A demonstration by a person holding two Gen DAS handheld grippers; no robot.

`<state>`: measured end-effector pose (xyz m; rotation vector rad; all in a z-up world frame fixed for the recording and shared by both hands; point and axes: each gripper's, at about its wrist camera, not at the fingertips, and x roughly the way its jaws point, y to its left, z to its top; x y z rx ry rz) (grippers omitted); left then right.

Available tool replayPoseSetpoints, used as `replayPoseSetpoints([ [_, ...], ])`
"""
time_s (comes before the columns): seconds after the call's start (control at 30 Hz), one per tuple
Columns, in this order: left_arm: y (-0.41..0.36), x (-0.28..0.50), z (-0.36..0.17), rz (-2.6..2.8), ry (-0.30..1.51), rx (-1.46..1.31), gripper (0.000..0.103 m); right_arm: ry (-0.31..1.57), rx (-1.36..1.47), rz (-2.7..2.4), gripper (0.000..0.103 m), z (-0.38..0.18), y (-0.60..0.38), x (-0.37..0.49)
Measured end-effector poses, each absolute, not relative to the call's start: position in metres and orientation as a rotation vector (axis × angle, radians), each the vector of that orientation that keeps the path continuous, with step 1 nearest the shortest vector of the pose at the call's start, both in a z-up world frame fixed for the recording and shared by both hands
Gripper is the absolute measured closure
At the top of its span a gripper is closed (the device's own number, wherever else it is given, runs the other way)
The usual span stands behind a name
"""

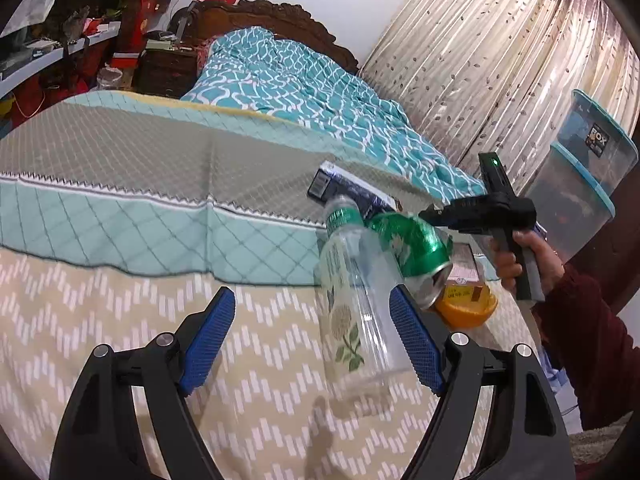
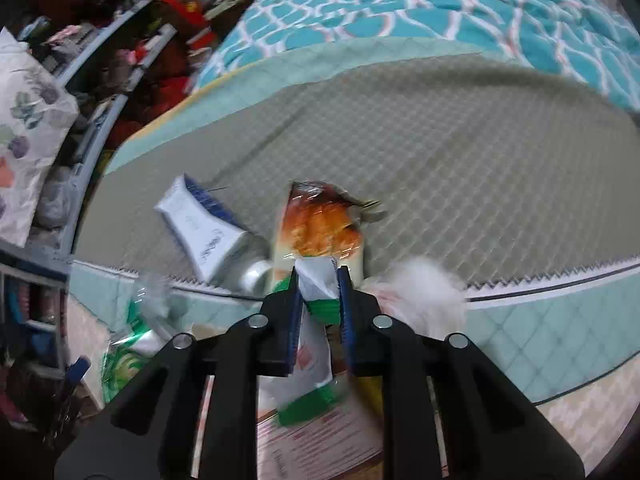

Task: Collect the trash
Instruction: 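Grasp the green-white snack wrapper with right tool while left tool returns to the bed, then grasp the crumpled white tissue with left tool while right tool holds the wrapper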

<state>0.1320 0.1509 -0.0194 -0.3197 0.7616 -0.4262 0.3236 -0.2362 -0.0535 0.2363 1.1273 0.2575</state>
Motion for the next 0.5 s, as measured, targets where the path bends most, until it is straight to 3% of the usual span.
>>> replayPoseSetpoints([
  [0.33, 0.082, 0.147, 0.002, -0.569, 0.76, -0.243, 0.027, 0.747, 0.238, 0.171, 0.087, 0.023, -0.3, 0.229],
  [0.5, 0.015, 0.176, 0.027, -0.676, 0.791, -0.163, 0.028, 0.642, 0.304, 0.115, 0.087, 0.032, -0.352, 0.177],
])
